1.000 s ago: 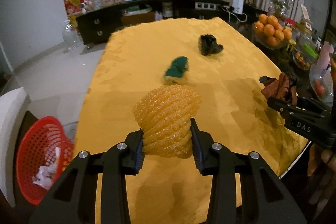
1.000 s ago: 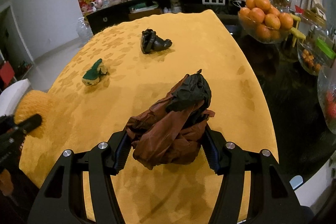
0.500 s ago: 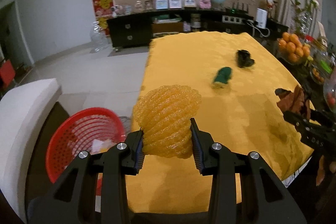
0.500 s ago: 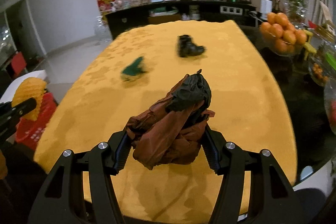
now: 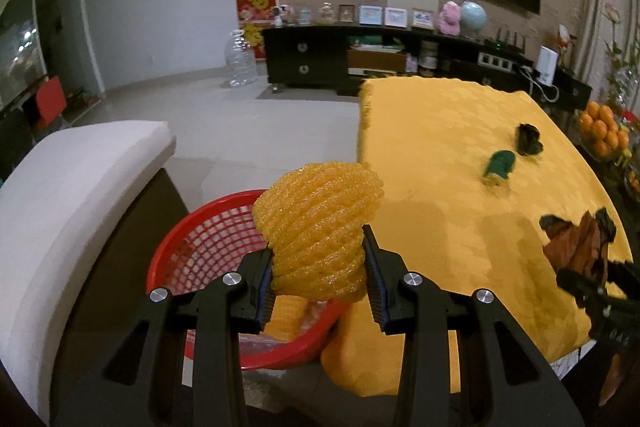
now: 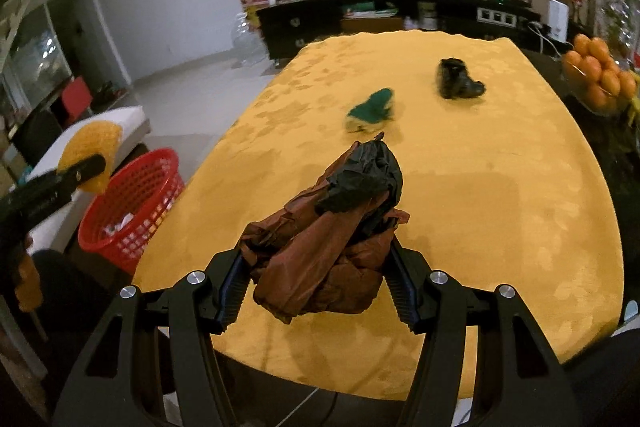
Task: Collect trash
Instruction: 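Lift and carry the foam net over the red wastebasket with the left tool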
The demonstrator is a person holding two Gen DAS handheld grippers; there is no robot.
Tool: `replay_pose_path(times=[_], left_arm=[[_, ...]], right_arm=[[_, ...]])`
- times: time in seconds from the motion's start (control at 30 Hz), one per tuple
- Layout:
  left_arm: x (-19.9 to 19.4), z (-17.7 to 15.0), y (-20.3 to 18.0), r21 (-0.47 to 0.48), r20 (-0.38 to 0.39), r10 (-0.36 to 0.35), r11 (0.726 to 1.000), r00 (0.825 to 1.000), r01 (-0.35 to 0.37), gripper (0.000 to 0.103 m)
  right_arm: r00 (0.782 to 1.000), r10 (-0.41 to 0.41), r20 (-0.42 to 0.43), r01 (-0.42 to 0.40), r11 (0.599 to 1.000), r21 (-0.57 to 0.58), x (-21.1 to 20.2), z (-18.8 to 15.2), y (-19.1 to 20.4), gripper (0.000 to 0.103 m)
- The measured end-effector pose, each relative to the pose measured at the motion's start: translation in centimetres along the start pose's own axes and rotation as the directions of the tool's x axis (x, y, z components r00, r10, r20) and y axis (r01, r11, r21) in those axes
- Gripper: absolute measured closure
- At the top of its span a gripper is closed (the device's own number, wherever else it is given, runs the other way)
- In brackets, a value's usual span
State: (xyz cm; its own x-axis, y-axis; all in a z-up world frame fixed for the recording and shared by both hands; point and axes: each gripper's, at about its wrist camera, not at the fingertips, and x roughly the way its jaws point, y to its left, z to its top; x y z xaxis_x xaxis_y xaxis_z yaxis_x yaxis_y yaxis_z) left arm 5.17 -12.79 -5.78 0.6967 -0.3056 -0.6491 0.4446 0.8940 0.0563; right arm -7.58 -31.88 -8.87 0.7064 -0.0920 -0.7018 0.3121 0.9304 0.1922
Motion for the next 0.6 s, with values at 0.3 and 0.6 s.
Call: replay_pose_path(times=[0.3, 0.6], left_arm=[[1.0, 0.4, 2.4, -0.023, -0.025, 0.037, 0.999, 0.999, -0.038, 0.067], [3.0, -0.2, 4.7, -0.069, -0.088, 0.047, 0.996, 0.995, -0.053, 0.067]], right_arm=[[1.0, 0.013, 0.0, -0.013, 1.0, -0.024, 0.7, 0.4, 0.8, 0.045], [0.998, 0.058, 0.001, -0.058, 0.996, -0.07, 1.4, 1.9, 3.6, 0.045]])
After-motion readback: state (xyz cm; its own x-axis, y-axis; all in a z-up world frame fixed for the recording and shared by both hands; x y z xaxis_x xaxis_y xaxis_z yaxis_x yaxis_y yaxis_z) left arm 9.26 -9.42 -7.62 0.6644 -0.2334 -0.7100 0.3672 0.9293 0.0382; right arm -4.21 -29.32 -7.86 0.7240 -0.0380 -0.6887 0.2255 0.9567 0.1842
